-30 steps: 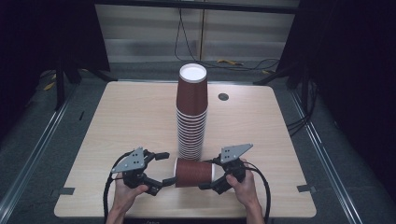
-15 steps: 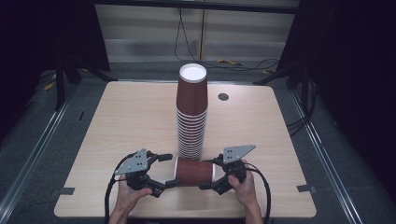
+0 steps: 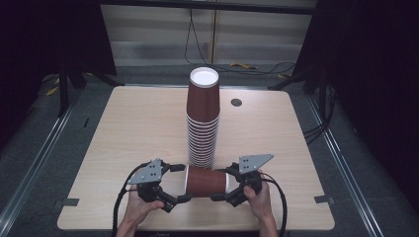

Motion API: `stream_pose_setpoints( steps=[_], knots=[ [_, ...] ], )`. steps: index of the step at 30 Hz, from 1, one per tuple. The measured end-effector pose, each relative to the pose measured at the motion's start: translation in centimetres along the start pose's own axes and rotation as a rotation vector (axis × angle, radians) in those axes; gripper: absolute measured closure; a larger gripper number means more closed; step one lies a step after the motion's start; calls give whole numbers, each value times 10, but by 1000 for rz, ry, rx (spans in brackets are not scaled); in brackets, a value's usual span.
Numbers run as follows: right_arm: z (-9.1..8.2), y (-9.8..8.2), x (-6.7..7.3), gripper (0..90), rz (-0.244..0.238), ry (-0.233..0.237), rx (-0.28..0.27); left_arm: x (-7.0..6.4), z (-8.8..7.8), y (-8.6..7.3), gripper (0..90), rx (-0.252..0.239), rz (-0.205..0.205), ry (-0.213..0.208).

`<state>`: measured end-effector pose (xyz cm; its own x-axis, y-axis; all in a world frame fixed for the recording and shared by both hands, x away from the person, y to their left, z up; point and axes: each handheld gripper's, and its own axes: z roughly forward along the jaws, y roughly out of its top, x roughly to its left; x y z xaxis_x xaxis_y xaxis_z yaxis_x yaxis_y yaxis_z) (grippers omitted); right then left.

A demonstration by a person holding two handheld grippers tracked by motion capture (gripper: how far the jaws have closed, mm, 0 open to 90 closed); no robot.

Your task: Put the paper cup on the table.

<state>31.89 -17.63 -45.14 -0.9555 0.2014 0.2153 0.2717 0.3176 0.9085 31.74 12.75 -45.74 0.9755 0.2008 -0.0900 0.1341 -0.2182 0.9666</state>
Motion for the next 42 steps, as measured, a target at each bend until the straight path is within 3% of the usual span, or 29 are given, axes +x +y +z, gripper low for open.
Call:
stream_pose_setpoints(
  steps=[4, 11, 24, 27, 28, 31, 39, 40, 42],
  knots=[
    [0, 1, 1, 208, -5, 0, 3, 1, 3, 1, 0, 4, -1, 8],
    [0, 1, 2, 207, -11, 7, 6, -2, 12, 2, 10, 24, 12, -8],
    [5, -1, 2, 207, -12, 14, -1, -1, 18, 0, 17, 11, 6, -26],
    [5, -1, 2, 208, -14, 13, 0, 1, 18, 0, 25, 10, -8, -36],
    [5, -1, 2, 208, -13, 13, 0, 0, 18, 1, 30, 16, -10, -20],
    [5, -2, 1, 208, -11, 17, -5, 1, 18, 1, 29, -2, -20, -40],
    [7, -4, 1, 209, -15, 18, 16, 2, 17, 1, 48, 37, -27, -43],
    [8, -5, 1, 208, -13, 32, 21, 4, 17, 1, 50, 31, -32, -68],
    [9, -5, 0, 208, -14, 34, 22, 4, 17, 1, 50, 42, -35, -53]
  ],
)
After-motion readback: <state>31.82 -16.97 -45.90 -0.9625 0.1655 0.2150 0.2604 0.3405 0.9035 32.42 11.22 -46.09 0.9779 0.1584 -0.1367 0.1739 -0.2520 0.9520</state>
